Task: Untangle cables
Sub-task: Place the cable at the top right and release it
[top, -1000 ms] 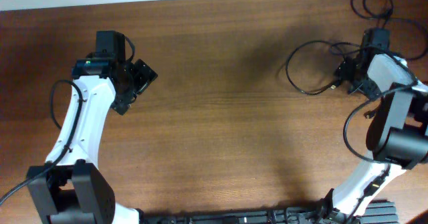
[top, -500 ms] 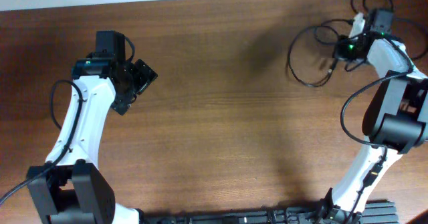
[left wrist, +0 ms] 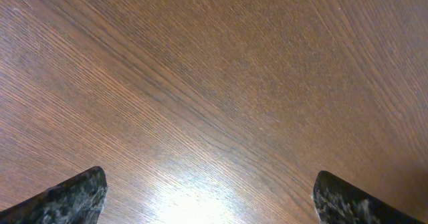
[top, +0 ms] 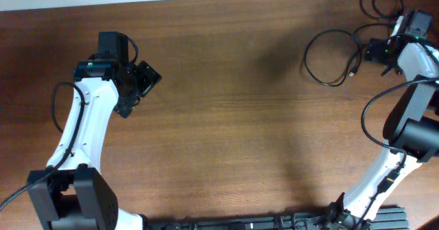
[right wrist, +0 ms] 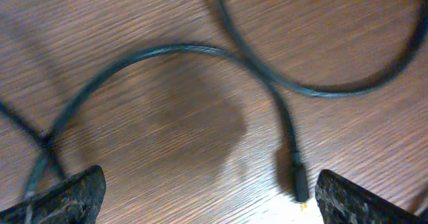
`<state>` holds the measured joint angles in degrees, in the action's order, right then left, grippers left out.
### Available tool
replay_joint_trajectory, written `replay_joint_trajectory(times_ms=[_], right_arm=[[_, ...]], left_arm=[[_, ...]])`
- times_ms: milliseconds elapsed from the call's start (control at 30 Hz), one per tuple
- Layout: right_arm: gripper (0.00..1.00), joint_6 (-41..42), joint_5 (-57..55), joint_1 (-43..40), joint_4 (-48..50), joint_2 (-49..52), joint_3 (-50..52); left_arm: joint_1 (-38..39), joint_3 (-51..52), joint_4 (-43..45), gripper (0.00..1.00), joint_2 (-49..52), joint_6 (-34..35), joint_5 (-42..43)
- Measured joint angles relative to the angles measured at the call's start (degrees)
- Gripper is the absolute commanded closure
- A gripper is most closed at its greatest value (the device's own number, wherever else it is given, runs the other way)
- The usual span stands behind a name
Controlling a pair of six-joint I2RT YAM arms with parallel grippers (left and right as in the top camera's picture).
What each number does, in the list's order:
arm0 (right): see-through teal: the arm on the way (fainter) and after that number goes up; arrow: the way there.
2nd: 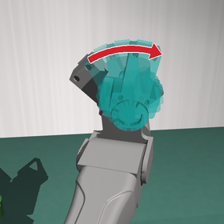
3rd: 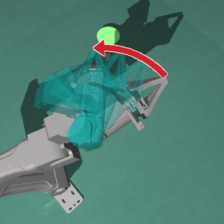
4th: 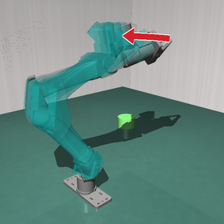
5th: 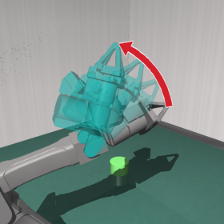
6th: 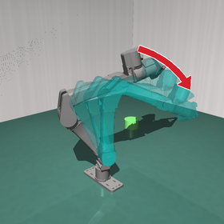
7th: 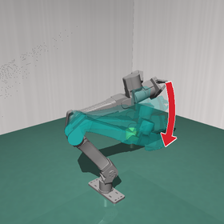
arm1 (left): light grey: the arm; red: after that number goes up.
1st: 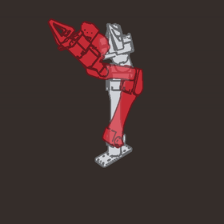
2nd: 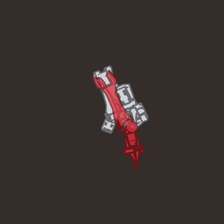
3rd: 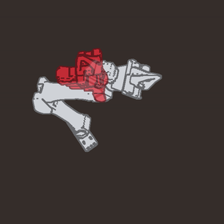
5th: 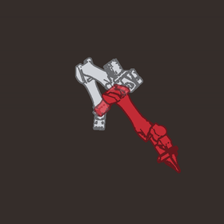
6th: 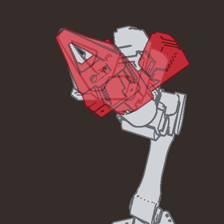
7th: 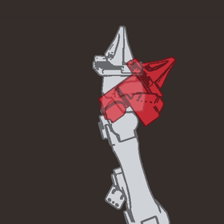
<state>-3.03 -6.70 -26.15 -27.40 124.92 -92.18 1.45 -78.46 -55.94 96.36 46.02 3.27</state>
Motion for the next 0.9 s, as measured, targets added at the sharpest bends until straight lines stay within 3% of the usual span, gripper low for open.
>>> replay_joint_trajectory(times_ms=[67,133,167,367,533,633,733,800,833,900], right_arm=[[0.05,-1.0,0.1,-4.4,1.6,1.7,-0.2],[0.77,-4.9,0.9,-6.7,2.5,3.8,-0.7],[0.96,-6.1,3.0,-6.5,2.1,4.2,-1.0],[0.96,-6.9,12.9,-2.2,0.3,4.9,-2.2],[0.96,-6.5,15.2,6.7,15.2,6.6,-4.7],[0.96,-6.5,14.1,7.2,15.6,7.0,-14.6],[0.96,-12.2,9.9,7.2,14.2,7.1,-25.1],[0.96,-14.8,9.1,7.0,12.0,7.1,-26.3],[0.89,-15.5,10.0,6.8,9.8,7.6,-26.4],[0.39,-15.7,12.0,7.0,7.8,9.8,-26.5]], left_arm=[[0.0,0.0,0.0,0.01,0.0,0.0,0.0],[0.0,0.0,0.0,0.01,0.0,0.0,0.0],[0.0,0.0,0.0,0.01,0.0,0.0,0.0],[0.0,0.0,0.0,0.01,0.0,0.0,0.0],[0.0,0.0,0.0,0.01,0.0,0.0,0.0],[0.0,0.0,0.0,0.01,0.0,0.0,0.0],[0.0,0.0,0.0,0.01,0.0,0.0,0.0],[0.0,0.0,0.0,0.01,0.0,0.0,0.0],[0.0,0.0,0.0,0.01,0.0,0.0,0.0],[0.0,0.0,0.0,0.01,0.0,0.0,0.0]])
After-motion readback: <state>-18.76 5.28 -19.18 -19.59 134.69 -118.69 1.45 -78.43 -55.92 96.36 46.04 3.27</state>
